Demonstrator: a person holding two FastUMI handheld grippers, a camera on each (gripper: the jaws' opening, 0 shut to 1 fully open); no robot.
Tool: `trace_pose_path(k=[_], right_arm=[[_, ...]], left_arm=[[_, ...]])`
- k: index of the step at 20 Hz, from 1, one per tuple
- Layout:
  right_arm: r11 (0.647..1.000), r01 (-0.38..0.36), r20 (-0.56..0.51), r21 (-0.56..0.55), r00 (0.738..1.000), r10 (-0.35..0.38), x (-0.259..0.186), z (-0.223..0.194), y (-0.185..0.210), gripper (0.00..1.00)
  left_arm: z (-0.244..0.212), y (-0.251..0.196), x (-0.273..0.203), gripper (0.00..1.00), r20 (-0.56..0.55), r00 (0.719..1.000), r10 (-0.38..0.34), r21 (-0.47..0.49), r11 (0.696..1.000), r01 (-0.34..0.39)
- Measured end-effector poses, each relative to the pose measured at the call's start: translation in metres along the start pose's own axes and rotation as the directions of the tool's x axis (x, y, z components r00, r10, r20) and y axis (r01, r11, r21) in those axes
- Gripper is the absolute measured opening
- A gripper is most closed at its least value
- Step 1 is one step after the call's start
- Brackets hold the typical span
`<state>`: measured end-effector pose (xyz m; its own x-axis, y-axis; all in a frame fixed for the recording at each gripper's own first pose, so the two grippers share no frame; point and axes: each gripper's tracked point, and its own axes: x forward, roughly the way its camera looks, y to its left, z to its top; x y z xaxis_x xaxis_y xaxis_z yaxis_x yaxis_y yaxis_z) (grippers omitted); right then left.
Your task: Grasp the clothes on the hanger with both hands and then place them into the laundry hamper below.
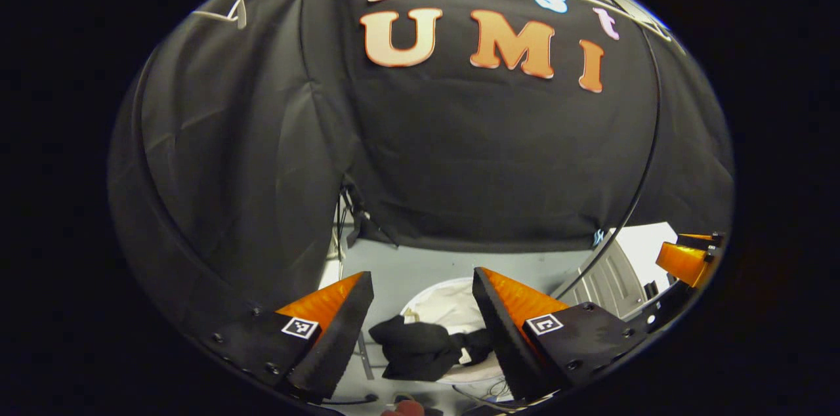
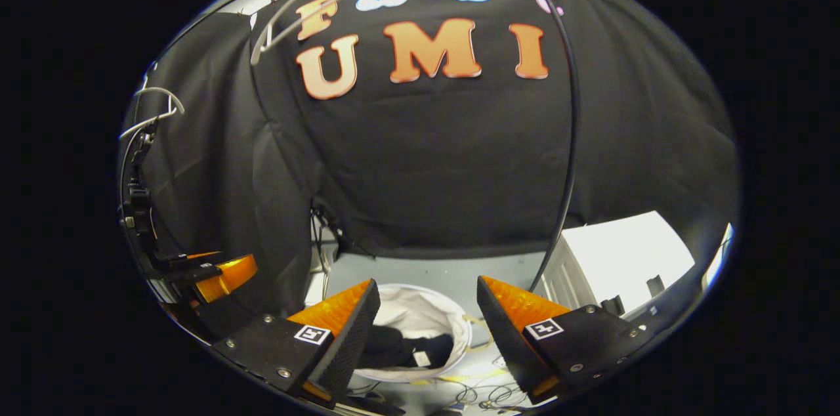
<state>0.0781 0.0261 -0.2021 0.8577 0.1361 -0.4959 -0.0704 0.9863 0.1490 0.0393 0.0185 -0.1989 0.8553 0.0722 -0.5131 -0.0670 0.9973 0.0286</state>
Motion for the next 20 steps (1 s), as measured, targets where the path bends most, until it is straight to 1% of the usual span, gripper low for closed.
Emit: trace_pose_path(k=[2, 4, 6, 9, 10, 11, 12, 13, 14, 17, 18, 20], right_arm=[[1.0, 0.02, 0.074, -0.014, 0.997, -0.019, -0.017, 0.036, -0.007, 0.92], [0.999, 0.037, 0.141, -0.019, 0.989, -0.034, -0.033, 0.067, -0.016, 0.92], [0.999, 0.043, 0.201, -0.01, 0.979, -0.04, -0.05, 0.096, -0.021, 0.92], [0.999, 0.044, 0.284, 0.017, 0.958, -0.047, -0.073, 0.134, -0.024, 0.92], [0.999, 0.048, 0.306, 0.022, 0.951, -0.053, -0.078, 0.142, -0.026, 0.92], [0.998, 0.05, 0.329, 0.028, 0.943, -0.057, -0.087, 0.151, -0.033, 0.92], [0.998, 0.053, 0.347, 0.033, 0.936, -0.061, -0.094, 0.157, -0.038, 0.92], [0.998, 0.056, 0.363, 0.034, 0.929, -0.065, -0.101, 0.162, -0.042, 0.92], [0.997, 0.062, 0.382, 0.035, 0.921, -0.071, -0.107, 0.166, -0.044, 0.92], [0.996, 0.077, 0.437, 0.039, 0.895, -0.087, -0.123, 0.186, -0.053, 0.92], [0.996, 0.079, 0.456, 0.043, 0.886, -0.09, -0.129, 0.19, -0.055, 0.92], [0.996, 0.08, 0.502, 0.043, 0.86, -0.091, -0.145, 0.202, -0.055, 0.92]], left_arm=[[0.033, -0.001, -0.014, 0.99, 0.07, 0.998, -0.004, -0.024, 1.0, 0.006], [0.07, -0.001, -0.027, 0.98, 0.161, 0.987, -0.01, -0.047, 0.999, 0.017], [0.097, -0.006, -0.043, 0.97, 0.223, 0.975, -0.014, -0.063, 0.998, 0.029], [0.131, -0.008, -0.061, 0.99, 0.293, 0.956, -0.024, -0.076, 0.996, 0.049], [0.142, -0.006, -0.067, 0.96, 0.316, 0.948, -0.026, -0.074, 0.996, 0.052], [0.152, -0.006, -0.073, 0.99, 0.338, 0.941, -0.023, -0.067, 0.997, 0.049], [0.163, -0.002, -0.078, 0.96, 0.359, 0.933, -0.021, -0.061, 0.997, 0.046], [0.172, -0.003, -0.085, 0.96, 0.379, 0.925, -0.022, -0.056, 0.997, 0.047], [0.18, -0.004, -0.092, 0.99, 0.4, 0.916, -0.024, -0.051, 0.998, 0.049], [0.199, -0.006, -0.111, 1.0, 0.463, 0.886, -0.035, -0.047, 0.997, 0.064], [0.204, -0.007, -0.115, 0.94, 0.474, 0.879, -0.041, -0.046, 0.996, 0.071], [0.213, -0.008, -0.123, 0.94, 0.5, 0.865, -0.05, -0.044, 0.996, 0.083]])
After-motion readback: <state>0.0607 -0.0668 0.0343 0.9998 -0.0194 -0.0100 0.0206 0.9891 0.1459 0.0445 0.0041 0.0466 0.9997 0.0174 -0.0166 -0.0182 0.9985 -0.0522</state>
